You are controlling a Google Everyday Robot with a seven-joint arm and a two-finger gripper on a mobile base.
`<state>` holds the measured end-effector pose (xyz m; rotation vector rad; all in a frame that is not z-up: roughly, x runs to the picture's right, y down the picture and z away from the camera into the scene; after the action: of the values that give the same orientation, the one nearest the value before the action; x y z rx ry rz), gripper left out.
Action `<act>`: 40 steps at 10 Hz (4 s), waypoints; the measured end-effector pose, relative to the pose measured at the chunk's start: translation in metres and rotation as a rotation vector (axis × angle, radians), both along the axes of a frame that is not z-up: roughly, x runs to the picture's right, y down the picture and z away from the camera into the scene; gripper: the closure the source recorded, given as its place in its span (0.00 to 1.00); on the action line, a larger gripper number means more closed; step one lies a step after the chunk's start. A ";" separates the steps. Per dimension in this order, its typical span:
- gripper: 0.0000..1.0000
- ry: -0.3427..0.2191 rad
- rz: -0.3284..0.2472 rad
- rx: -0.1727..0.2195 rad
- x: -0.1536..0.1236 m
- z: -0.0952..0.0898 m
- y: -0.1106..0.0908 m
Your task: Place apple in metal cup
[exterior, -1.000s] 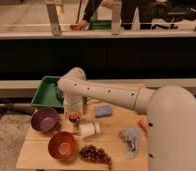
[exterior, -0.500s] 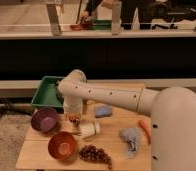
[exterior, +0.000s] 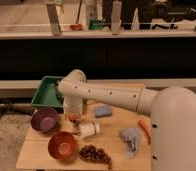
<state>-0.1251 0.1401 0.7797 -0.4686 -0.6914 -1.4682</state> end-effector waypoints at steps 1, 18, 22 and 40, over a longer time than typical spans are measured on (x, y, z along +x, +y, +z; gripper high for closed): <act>0.99 0.004 0.000 -0.004 0.000 0.000 0.000; 0.20 0.078 0.012 -0.033 -0.002 0.005 -0.001; 0.20 0.103 0.043 -0.028 0.000 0.006 -0.006; 0.20 0.103 0.044 -0.029 0.001 0.006 -0.006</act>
<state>-0.1244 0.1344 0.7859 -0.5442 -0.6375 -1.3840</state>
